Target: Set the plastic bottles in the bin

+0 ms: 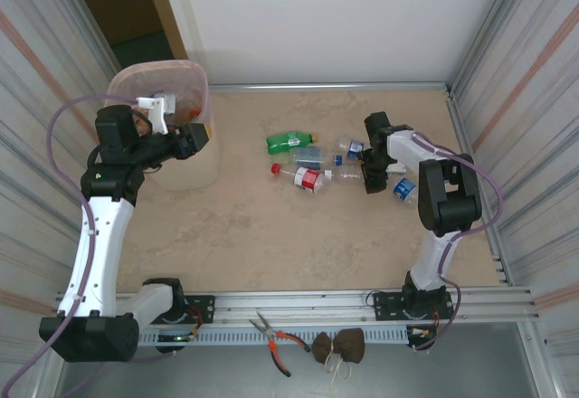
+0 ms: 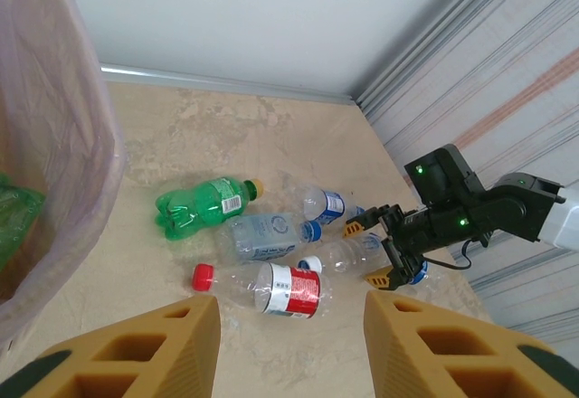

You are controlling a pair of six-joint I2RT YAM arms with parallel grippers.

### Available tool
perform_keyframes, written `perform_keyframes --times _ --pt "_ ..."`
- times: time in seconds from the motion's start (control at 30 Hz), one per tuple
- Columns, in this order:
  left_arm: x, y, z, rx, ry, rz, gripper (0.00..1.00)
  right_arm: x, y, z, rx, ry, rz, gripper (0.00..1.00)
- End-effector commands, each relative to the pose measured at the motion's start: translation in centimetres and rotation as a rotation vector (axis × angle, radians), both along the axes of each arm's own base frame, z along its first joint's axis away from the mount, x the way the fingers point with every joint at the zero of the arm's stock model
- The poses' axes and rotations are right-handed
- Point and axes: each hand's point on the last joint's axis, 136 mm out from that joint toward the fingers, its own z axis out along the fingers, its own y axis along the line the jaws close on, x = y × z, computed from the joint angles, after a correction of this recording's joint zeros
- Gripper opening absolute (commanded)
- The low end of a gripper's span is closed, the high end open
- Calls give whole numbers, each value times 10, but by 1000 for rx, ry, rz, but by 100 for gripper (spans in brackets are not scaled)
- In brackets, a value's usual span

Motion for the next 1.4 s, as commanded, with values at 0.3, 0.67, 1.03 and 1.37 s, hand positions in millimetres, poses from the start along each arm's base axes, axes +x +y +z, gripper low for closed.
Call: perform_keyframes --times 0.3,0.67,1.03,1.37 --pt "-7 -4 11 -18 -29 -15 46 -17 -9 -6 -16 27 -65 61" --pt "-8 -8 16 -27 -46 -32 46 -26 -27 57 -88 -129 -41 48" --pt "-11 -45 34 -32 -148 -177 47 -6 -14 182 -232 -672 375 45" --pt "-28 -105 53 -44 -274 -421 51 -40 32 311 -274 -1268 791 47"
